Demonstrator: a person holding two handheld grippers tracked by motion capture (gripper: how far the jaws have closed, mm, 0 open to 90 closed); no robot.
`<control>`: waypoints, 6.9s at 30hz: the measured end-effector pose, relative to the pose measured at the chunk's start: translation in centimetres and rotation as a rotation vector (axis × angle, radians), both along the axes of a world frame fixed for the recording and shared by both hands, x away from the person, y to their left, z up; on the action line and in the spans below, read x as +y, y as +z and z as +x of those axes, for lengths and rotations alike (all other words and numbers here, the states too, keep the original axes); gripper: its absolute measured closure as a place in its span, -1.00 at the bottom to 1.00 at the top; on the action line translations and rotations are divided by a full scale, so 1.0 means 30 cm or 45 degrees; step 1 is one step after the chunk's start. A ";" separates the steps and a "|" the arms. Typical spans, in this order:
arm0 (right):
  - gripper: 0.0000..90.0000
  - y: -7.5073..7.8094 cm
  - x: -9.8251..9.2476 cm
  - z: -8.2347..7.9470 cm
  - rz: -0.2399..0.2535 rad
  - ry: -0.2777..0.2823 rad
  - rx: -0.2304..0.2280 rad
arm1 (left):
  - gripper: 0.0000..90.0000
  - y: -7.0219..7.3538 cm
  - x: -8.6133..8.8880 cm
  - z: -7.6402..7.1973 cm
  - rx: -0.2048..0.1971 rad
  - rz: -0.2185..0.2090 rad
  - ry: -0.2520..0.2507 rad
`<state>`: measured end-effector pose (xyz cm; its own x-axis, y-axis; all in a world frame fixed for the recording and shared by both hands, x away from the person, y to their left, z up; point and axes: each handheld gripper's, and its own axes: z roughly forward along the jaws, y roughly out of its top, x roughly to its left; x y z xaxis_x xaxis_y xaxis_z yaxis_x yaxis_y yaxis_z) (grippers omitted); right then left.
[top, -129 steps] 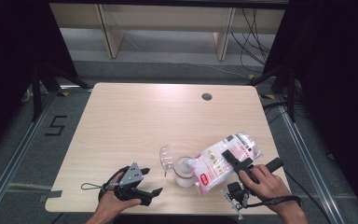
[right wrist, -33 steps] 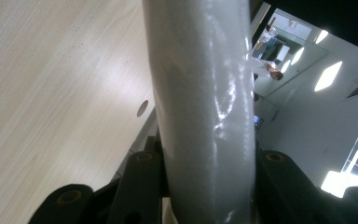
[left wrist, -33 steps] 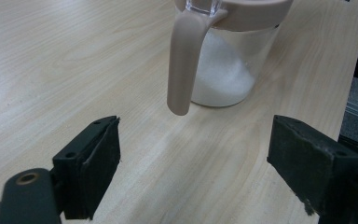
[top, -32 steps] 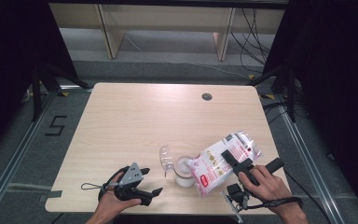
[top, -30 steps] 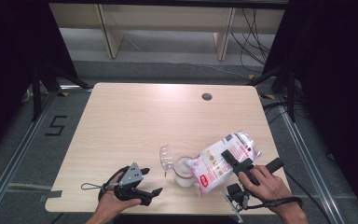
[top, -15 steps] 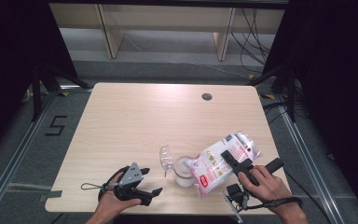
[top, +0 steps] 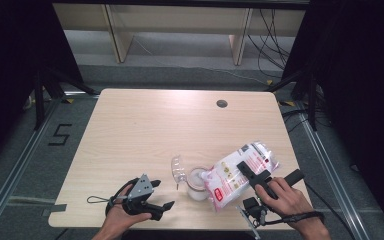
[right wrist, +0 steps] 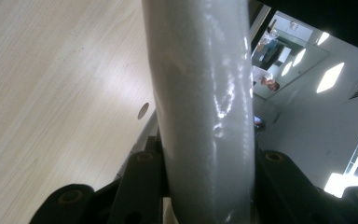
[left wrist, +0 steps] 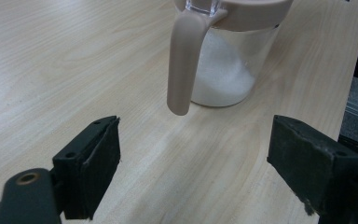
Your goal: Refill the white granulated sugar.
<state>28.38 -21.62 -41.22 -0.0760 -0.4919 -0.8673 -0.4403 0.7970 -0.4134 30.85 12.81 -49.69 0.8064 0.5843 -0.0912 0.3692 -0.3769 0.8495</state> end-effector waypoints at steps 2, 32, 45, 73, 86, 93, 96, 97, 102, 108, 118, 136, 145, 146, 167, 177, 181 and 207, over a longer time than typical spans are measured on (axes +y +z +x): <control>0.59 0.004 -0.002 -0.006 0.012 -0.026 0.024 | -0.63 0.001 0.002 0.001 -0.007 0.014 0.002; 0.60 0.019 0.004 -0.008 -0.027 -0.008 0.035 | -0.63 -0.001 -0.004 -0.002 0.002 -0.020 0.008; 0.60 0.021 0.003 -0.014 -0.019 -0.024 0.044 | -0.63 0.000 -0.002 -0.002 -0.001 -0.013 0.003; 0.60 0.028 0.004 -0.005 -0.024 -0.001 0.049 | -0.63 0.000 -0.001 0.000 0.002 -0.002 0.000; 0.60 0.024 0.004 -0.004 -0.006 -0.004 0.074 | -0.63 0.000 -0.002 -0.002 0.000 -0.013 0.004; 0.60 0.021 -0.002 0.001 -0.003 -0.006 0.083 | -0.63 0.000 -0.002 -0.002 0.000 -0.013 0.004; 0.60 0.018 -0.006 0.004 0.012 0.006 0.079 | -0.63 0.000 -0.002 -0.002 0.000 -0.014 0.005; 0.61 0.019 -0.006 0.004 0.009 0.003 0.084 | -0.63 0.000 -0.003 -0.002 0.001 -0.020 0.008; 0.61 0.015 -0.015 0.005 0.087 -0.019 0.124 | -0.63 0.001 -0.001 -0.002 -0.001 -0.013 0.004; 0.62 0.003 -0.024 0.015 0.129 -0.031 0.173 | -0.63 0.001 -0.001 -0.002 -0.001 -0.013 0.005; 0.63 -0.002 -0.037 0.029 0.222 -0.011 0.228 | -0.63 0.001 -0.001 -0.002 -0.001 -0.013 0.005; 0.65 -0.030 -0.089 0.067 0.483 0.016 0.390 | -0.63 0.001 0.000 -0.001 -0.011 -0.014 0.006; 0.66 -0.036 -0.093 0.084 0.591 0.081 0.471 | -0.63 0.004 0.004 0.000 -0.009 0.003 -0.006; 0.66 -0.042 -0.099 0.080 0.623 0.044 0.498 | -0.63 0.004 0.004 0.000 -0.009 0.004 -0.006; 0.70 -0.105 -0.153 0.127 1.088 0.069 0.818 | -0.63 0.005 0.000 -0.004 -0.006 -0.008 0.005; 0.72 -0.131 -0.166 0.147 1.202 0.030 0.876 | -0.63 0.008 0.003 -0.003 -0.007 0.016 -0.004; 0.72 -0.144 -0.163 0.160 1.260 0.016 0.912 | -0.63 0.006 0.004 -0.002 -0.009 0.002 -0.011; 0.74 -0.217 -0.190 0.254 1.673 -0.039 1.118 | -0.63 0.004 -0.002 -0.002 -0.005 -0.002 -0.006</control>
